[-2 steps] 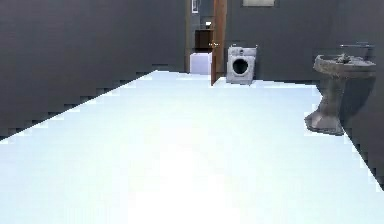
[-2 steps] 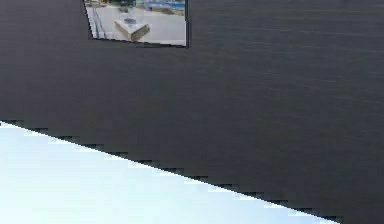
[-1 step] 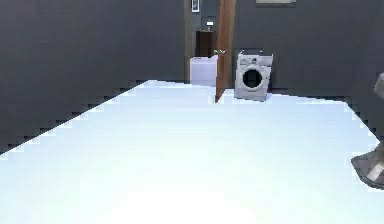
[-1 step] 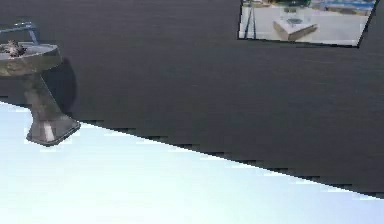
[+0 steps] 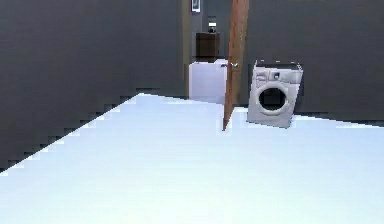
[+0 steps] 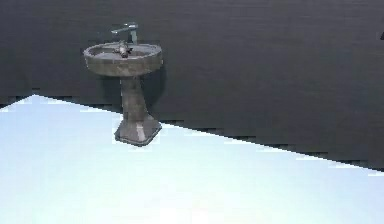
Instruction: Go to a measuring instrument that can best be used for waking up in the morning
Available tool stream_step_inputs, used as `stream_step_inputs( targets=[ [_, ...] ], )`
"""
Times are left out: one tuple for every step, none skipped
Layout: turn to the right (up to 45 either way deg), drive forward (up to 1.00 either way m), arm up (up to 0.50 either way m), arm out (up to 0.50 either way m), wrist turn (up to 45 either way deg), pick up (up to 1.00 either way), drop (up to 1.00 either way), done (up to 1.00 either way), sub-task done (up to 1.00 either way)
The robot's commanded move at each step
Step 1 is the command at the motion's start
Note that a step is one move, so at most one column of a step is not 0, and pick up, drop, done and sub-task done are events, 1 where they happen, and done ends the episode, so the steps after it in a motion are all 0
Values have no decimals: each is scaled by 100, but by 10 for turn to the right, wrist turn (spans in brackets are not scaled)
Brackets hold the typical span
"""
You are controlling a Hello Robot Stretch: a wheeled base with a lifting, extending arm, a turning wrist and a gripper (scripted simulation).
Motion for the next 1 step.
stream_step_inputs(
  targets=[
    [0,100,0,0,0,0,0,0,0]
  ],
)
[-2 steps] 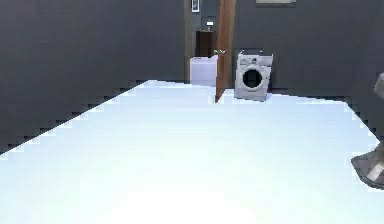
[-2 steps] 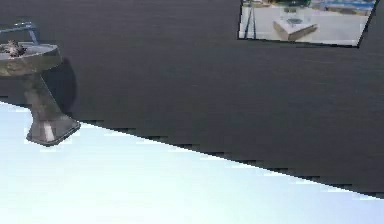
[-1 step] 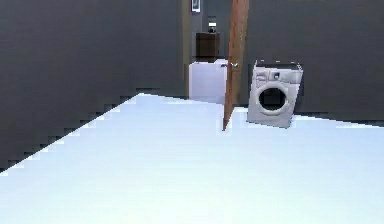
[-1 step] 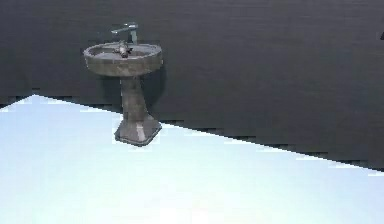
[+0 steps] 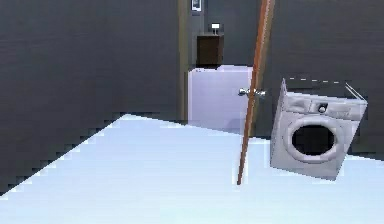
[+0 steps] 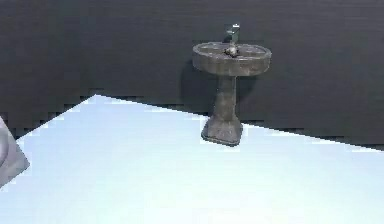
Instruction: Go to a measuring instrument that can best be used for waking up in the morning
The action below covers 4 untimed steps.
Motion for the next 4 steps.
stream_step_inputs(
  targets=[
    [0,100,0,0,0,0,0,0,0],
    [-60,0,0,0,0,0,0,0,0],
    [0,45,0,0,0,0,0,0,0],
    [180,0,0,0,0,0,0,0,0]
  ],
)
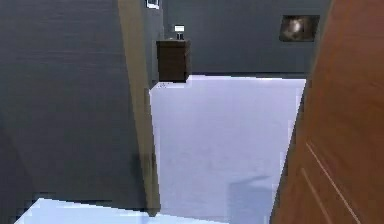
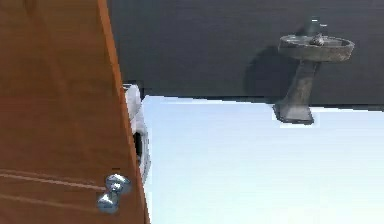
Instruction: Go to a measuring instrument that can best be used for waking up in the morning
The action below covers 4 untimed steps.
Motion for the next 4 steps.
stream_step_inputs(
  targets=[
    [0,100,0,0,0,0,0,0,0],
    [60,0,0,0,0,0,0,0,0],
    [0,35,0,0,0,0,0,0,0],
    [450,0,0,0,0,0,0,0,0]
  ],
)
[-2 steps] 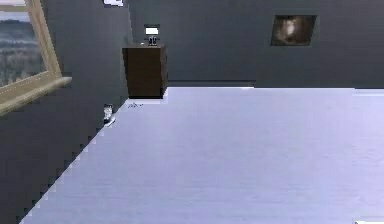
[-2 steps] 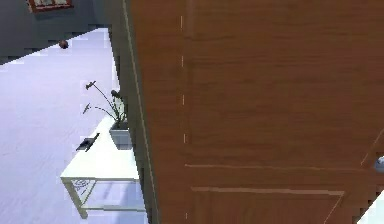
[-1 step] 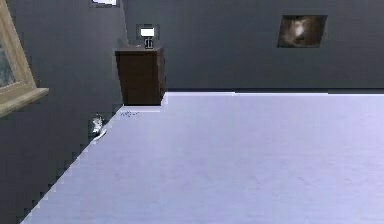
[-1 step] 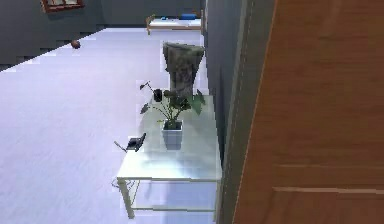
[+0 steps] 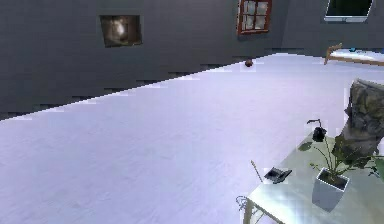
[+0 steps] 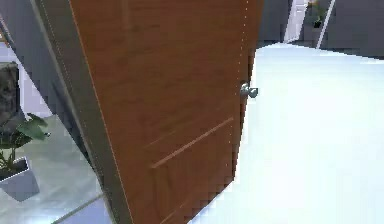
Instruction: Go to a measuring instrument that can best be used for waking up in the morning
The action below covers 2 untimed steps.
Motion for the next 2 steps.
stream_step_inputs(
  targets=[
    [0,100,0,0,0,0,0,0,0],
    [0,100,0,0,0,0,0,0,0]
  ],
)
